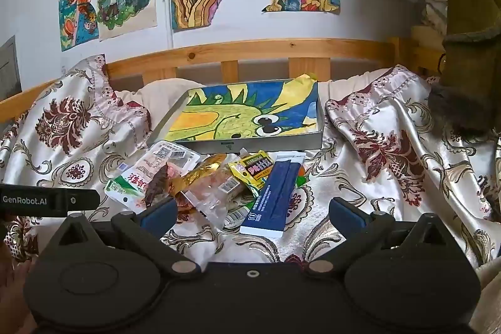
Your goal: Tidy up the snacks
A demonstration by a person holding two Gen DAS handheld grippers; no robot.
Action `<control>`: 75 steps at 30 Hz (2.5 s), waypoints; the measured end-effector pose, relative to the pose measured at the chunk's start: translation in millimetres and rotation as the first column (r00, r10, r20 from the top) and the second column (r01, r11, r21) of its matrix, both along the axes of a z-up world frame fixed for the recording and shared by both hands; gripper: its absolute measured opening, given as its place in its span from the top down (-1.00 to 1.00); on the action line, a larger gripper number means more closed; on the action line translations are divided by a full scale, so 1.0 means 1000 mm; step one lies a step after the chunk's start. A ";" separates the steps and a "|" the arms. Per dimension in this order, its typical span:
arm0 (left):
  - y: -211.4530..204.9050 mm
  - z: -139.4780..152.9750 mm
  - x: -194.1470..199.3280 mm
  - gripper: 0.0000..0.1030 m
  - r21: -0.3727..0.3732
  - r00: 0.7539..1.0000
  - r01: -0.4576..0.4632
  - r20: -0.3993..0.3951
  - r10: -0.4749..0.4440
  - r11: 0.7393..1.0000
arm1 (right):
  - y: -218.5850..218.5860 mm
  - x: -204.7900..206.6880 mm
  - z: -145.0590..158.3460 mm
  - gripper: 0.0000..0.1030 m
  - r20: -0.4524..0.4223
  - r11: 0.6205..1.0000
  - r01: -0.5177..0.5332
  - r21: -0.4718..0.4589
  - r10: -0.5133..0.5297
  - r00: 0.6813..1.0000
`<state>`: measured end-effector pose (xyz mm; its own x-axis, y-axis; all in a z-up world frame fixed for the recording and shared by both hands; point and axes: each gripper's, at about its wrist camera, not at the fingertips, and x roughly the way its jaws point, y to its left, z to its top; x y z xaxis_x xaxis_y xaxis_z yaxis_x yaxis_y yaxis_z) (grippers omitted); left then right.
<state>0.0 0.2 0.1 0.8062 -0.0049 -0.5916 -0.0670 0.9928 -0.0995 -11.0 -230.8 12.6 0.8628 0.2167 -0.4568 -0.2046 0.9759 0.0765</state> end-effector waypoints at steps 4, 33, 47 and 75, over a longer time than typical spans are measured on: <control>0.000 0.000 0.000 -0.99 0.000 1.000 0.001 -0.001 -0.001 1.000 | 0.000 0.001 0.000 -0.99 0.002 1.000 -0.002 -0.003 0.002 1.000; 0.003 -0.002 0.001 -0.99 -0.002 1.000 0.001 -0.008 -0.001 1.000 | 0.000 -0.001 0.001 -0.99 0.005 1.000 0.000 -0.009 0.000 1.000; 0.000 -0.006 0.000 -0.99 -0.003 1.000 0.000 -0.011 -0.001 1.000 | 0.001 0.001 0.000 -0.99 0.001 1.000 -0.001 -0.011 0.001 1.000; 0.009 -0.008 0.001 -0.99 -0.024 0.999 -0.034 -0.023 0.033 0.999 | 0.007 0.007 -0.010 -0.99 -0.106 0.999 -0.019 -0.030 0.016 0.994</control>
